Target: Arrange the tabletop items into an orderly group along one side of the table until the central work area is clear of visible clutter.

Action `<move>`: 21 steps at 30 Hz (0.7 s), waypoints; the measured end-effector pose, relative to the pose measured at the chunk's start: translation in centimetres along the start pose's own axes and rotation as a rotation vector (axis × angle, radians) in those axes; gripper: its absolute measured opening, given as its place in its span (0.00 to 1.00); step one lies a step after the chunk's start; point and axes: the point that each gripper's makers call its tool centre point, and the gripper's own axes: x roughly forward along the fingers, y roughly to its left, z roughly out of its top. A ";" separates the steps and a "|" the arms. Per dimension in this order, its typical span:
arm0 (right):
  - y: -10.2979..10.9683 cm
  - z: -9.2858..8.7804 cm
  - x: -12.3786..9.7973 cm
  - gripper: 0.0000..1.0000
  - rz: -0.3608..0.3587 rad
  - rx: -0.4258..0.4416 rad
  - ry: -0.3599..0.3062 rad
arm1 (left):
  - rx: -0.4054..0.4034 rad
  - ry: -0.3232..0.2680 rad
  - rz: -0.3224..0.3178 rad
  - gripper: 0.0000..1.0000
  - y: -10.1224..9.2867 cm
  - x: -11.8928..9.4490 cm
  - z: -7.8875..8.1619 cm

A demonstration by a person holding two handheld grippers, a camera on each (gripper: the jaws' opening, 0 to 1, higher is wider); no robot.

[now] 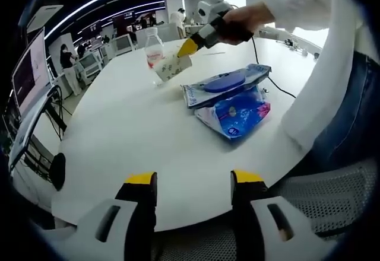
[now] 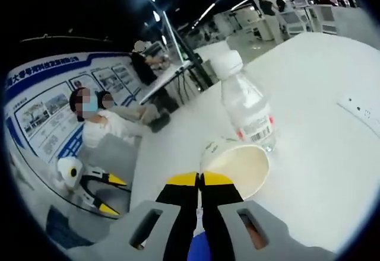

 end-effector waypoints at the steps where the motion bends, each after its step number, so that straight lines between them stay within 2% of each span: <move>1: -0.2 0.0 -0.2 0.00 -0.008 -0.010 0.011 | 0.001 0.002 -0.001 0.49 0.0 0.0 0.0; 4: -0.9 -0.6 -0.9 0.00 -0.045 -0.038 0.072 | 0.006 0.004 0.001 0.49 0.0 0.0 -0.1; 11: -2.0 -0.9 -2.1 0.00 -0.080 -0.118 0.124 | 0.008 0.004 0.005 0.48 0.1 0.0 -0.1; 17: -3.5 -1.2 -2.8 0.00 -0.136 -0.256 0.220 | 0.019 0.013 0.001 0.47 0.0 0.1 -0.3; 21: -4.2 -1.1 -2.7 0.00 -0.152 -0.298 0.258 | 0.019 0.018 0.002 0.47 0.0 0.1 -0.3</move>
